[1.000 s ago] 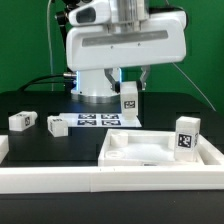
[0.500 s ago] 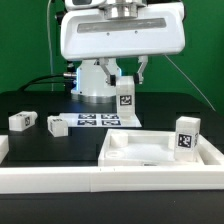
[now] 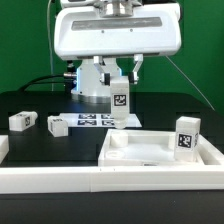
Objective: Assemble square table
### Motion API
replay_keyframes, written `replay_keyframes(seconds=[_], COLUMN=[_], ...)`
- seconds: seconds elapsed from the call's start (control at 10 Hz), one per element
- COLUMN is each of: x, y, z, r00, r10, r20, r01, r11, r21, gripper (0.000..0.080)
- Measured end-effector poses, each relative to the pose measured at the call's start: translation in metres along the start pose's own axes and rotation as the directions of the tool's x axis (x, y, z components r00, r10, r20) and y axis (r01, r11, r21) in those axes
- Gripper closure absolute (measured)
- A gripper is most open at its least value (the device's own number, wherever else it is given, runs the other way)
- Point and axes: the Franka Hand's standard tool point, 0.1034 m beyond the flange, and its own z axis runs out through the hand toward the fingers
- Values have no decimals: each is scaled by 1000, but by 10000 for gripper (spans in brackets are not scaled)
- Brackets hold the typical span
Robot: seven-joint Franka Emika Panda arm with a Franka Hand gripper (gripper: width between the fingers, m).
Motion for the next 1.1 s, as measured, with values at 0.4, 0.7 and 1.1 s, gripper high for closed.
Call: replay_keyframes(seconds=[0.4,0.7,1.1], x=[7,23,38], y=[-1,5,6], z=[1,8,14], r00=[1000,1000,998], r10=[-3,-30,-51], r20=[3,0,-40], r01=[3,30,50], r11=[1000,1000,999], r21=[2,0,-9], gripper=[509,509,509])
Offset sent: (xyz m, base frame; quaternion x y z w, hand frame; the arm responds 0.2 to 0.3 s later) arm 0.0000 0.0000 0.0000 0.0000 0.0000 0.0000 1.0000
